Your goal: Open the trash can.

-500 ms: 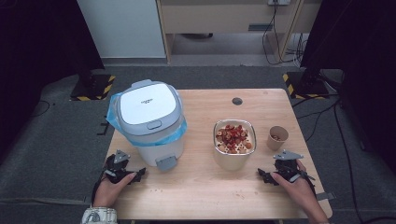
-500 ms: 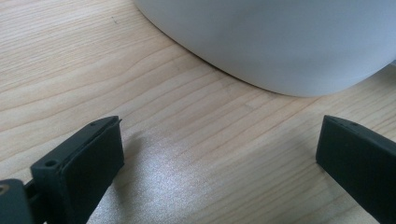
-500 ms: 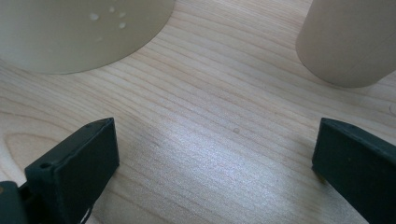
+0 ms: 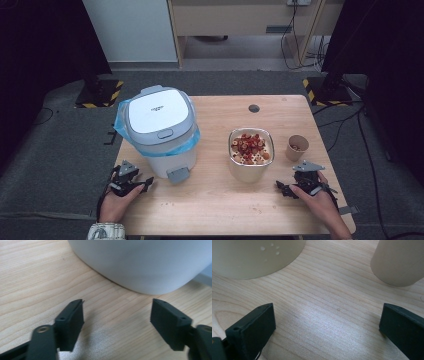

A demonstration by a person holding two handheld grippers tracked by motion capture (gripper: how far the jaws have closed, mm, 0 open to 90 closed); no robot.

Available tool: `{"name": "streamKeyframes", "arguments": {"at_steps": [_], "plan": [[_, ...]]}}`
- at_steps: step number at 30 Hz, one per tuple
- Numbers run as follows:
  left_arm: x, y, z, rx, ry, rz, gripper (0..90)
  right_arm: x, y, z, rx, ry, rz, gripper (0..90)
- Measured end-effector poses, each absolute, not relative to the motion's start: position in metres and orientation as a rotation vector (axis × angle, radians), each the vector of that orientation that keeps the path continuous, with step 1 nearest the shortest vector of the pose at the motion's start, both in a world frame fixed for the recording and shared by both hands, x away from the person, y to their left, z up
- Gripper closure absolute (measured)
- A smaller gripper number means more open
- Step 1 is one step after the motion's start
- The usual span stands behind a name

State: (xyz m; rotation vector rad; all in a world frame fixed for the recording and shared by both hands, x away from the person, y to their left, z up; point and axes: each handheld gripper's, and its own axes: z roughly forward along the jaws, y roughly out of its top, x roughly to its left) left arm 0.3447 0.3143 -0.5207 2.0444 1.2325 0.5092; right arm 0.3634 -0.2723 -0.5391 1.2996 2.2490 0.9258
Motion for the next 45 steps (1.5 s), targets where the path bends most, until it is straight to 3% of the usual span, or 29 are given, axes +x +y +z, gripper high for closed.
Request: {"name": "streamKeyframes", "arguments": {"at_steps": [2,3,4,13,20,28,45], "plan": [[0.344,0.314,-0.519,2.044,1.224,0.509,35.9,0.363,-0.272,-0.539,1.299,2.249,0.926,0.8],[0.343,0.313,-0.517,2.037,1.220,0.500,43.0,0.363,-0.272,-0.539,1.299,2.249,0.926,0.8],[0.341,0.312,-0.515,2.039,1.212,0.500,43.0,0.363,-0.272,-0.539,1.299,2.249,0.926,0.8],[0.330,0.304,-0.498,2.012,1.158,0.504,71.6,0.363,-0.272,-0.539,1.299,2.249,0.926,0.8],[0.324,0.291,-0.489,2.012,1.100,0.492,84.3,0.363,-0.272,-0.539,1.304,2.249,0.927,0.8],[0.321,0.278,-0.485,2.038,1.042,0.486,89.2,0.363,-0.273,-0.539,1.303,2.250,0.927,0.8],[0.322,0.249,-0.487,2.091,0.958,0.503,89.6,0.363,-0.273,-0.539,1.303,2.250,0.927,0.8]]}}
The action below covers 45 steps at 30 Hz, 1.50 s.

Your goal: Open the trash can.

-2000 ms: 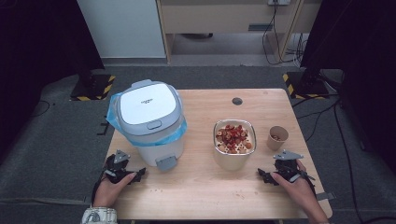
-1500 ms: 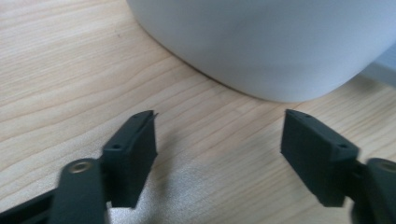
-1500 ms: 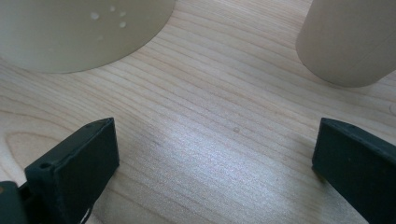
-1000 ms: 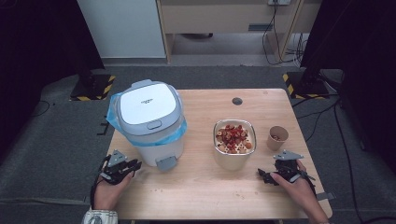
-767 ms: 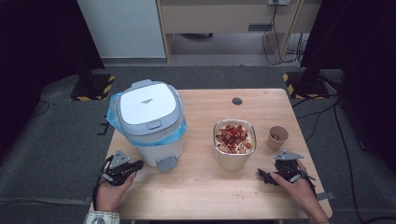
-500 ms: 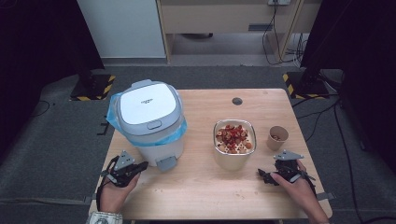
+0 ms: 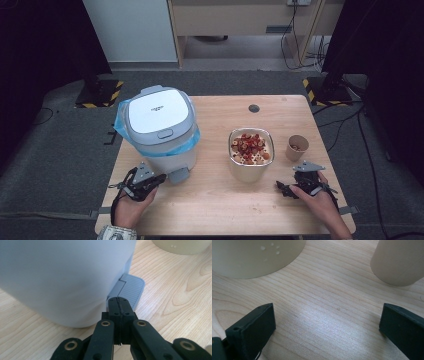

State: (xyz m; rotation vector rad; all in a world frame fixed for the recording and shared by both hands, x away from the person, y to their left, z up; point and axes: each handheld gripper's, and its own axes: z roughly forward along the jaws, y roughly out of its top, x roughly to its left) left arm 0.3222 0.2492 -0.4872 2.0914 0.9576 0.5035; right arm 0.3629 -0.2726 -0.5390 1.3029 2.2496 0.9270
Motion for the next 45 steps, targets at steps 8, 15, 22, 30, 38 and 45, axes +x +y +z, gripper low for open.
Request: {"name": "streamKeyframes", "arguments": {"at_steps": [8,15,22,30,38,45], "plan": [[0.325,0.239,-0.489,2.122,0.922,0.527,89.6,0.363,-0.273,-0.539,1.303,2.250,0.927,0.8],[0.329,0.231,-0.491,2.139,0.897,0.534,89.6,0.363,-0.273,-0.539,1.304,2.248,0.927,0.8],[0.332,0.223,-0.493,2.161,0.876,0.559,89.7,0.362,-0.273,-0.539,1.308,2.248,0.928,0.8],[0.334,0.210,-0.495,2.202,0.823,0.570,89.6,0.362,-0.273,-0.539,1.308,2.247,0.928,0.8],[0.337,0.203,-0.499,2.234,0.814,0.602,89.6,0.362,-0.273,-0.539,1.309,2.248,0.929,0.8],[0.339,0.204,-0.501,2.245,0.823,0.620,89.5,0.362,-0.273,-0.539,1.310,2.249,0.927,0.8]]}}
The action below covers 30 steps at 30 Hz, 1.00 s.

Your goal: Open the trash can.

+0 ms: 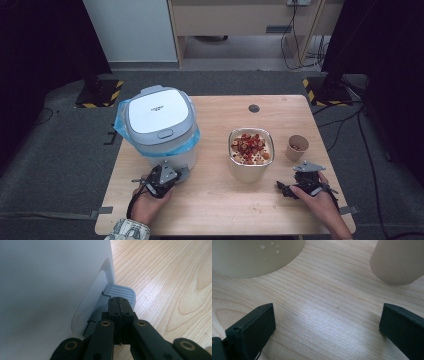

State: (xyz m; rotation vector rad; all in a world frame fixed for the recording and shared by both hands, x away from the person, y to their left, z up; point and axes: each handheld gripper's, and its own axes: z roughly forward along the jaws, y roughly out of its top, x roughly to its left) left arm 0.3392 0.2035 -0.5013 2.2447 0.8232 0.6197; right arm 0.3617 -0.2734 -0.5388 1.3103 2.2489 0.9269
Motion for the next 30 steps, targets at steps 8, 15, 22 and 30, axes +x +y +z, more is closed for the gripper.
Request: {"name": "streamKeyframes", "arguments": {"at_steps": [8,15,22,30], "plan": [[0.341,0.204,-0.504,2.249,0.842,0.602,89.7,0.362,-0.274,-0.539,1.307,2.249,0.927,0.8],[0.341,0.202,-0.506,2.257,0.854,0.600,89.8,0.361,-0.274,-0.539,1.309,2.247,0.926,0.8],[0.343,0.201,-0.510,2.282,0.864,0.583,89.8,0.361,-0.274,-0.539,1.308,2.247,0.926,0.8],[0.345,0.200,-0.514,2.297,0.877,0.569,89.8,0.361,-0.274,-0.539,1.309,2.247,0.926,0.8]]}}
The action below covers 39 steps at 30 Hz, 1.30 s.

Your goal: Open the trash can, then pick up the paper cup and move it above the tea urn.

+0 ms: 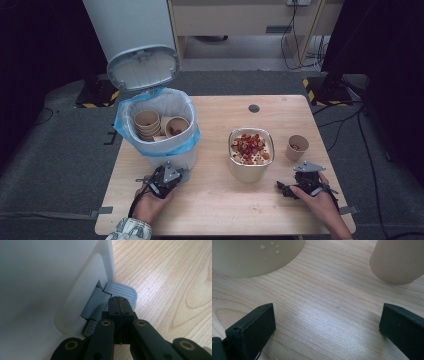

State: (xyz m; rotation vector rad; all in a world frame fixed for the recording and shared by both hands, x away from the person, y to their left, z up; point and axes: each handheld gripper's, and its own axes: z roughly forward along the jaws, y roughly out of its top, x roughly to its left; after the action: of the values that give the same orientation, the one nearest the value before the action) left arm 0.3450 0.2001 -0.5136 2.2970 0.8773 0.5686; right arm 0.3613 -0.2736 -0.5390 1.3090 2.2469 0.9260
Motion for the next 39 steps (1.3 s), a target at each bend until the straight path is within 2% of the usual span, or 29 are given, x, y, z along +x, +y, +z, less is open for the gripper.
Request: {"name": "streamKeyframes", "arguments": {"at_steps": [8,11,31,39], "plan": [[0.345,0.201,-0.514,2.291,0.883,0.558,89.8,0.361,-0.274,-0.539,1.313,2.244,0.925,0.8],[0.346,0.201,-0.514,2.290,0.884,0.555,89.8,0.362,-0.275,-0.536,1.300,2.249,0.911,5.8],[0.346,0.201,-0.513,2.294,0.884,0.553,89.8,0.371,-0.294,-0.511,1.404,1.986,1.038,4.9],[0.346,0.201,-0.513,2.295,0.884,0.554,89.8,0.390,-0.299,-0.507,1.427,1.914,1.020,5.4]]}}
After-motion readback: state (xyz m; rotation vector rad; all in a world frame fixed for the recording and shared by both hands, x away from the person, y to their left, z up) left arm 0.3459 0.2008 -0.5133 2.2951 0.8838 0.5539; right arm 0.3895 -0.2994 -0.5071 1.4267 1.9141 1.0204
